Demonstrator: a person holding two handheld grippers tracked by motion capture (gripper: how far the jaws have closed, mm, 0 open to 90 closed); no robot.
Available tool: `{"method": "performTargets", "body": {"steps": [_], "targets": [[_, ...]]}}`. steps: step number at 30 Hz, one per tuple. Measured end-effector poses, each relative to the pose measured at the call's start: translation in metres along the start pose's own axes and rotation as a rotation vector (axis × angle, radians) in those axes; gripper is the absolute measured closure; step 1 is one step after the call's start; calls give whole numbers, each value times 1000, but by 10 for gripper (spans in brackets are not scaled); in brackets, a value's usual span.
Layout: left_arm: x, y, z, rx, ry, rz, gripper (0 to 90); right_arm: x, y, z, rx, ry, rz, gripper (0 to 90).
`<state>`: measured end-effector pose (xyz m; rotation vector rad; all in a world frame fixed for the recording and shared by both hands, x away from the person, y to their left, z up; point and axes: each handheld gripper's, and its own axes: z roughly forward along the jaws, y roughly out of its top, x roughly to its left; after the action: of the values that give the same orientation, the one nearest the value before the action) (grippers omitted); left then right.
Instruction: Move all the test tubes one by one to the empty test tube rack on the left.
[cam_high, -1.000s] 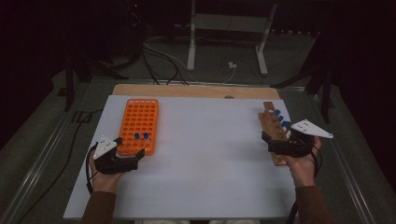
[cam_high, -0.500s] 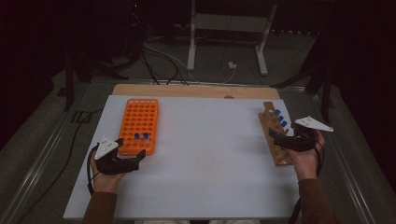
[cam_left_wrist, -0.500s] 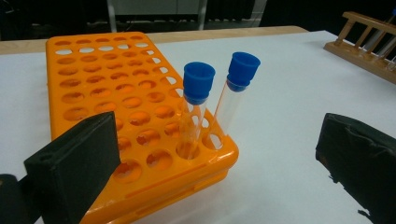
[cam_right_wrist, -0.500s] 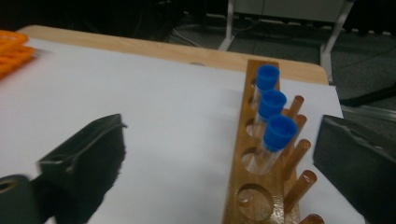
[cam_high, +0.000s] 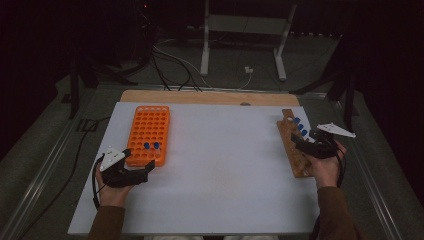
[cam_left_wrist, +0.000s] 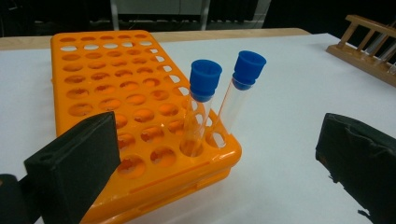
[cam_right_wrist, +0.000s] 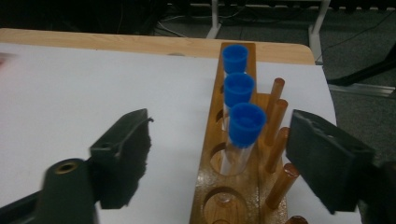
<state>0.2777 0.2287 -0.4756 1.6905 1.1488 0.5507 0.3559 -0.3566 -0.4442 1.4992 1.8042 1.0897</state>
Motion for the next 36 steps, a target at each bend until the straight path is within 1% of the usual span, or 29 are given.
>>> {"method": "performTargets", "body": {"steps": [7, 15, 17, 21, 23, 26, 31, 34, 36], "targets": [[-1, 0, 0, 2, 0, 0, 6, -3, -1, 3, 31, -20, -8, 456], [-1, 0, 0, 2, -1, -1, 6, -5, -1, 4, 49, -40, -24, 596], [-1, 0, 0, 2, 0, -1, 6, -6, -2, 5, 55, -40, -26, 606], [-1, 0, 0, 2, 1, -2, 6, -8, -3, 6, 55, -59, -30, 648], [0, 0, 0, 2, 1, -3, 6, -8, -2, 6, 56, -54, -33, 662], [0, 0, 0, 2, 1, -3, 6, -7, -2, 7, 62, -52, -58, 691], [0, 0, 0, 3, 4, -5, 6, -2, 2, 4, 49, -55, -100, 742], [0, 0, 0, 3, 2, -5, 6, 1, 4, 5, 62, -47, -129, 747], [0, 0, 0, 3, 2, -6, 6, 3, 4, 7, 66, -44, -137, 747]]}}
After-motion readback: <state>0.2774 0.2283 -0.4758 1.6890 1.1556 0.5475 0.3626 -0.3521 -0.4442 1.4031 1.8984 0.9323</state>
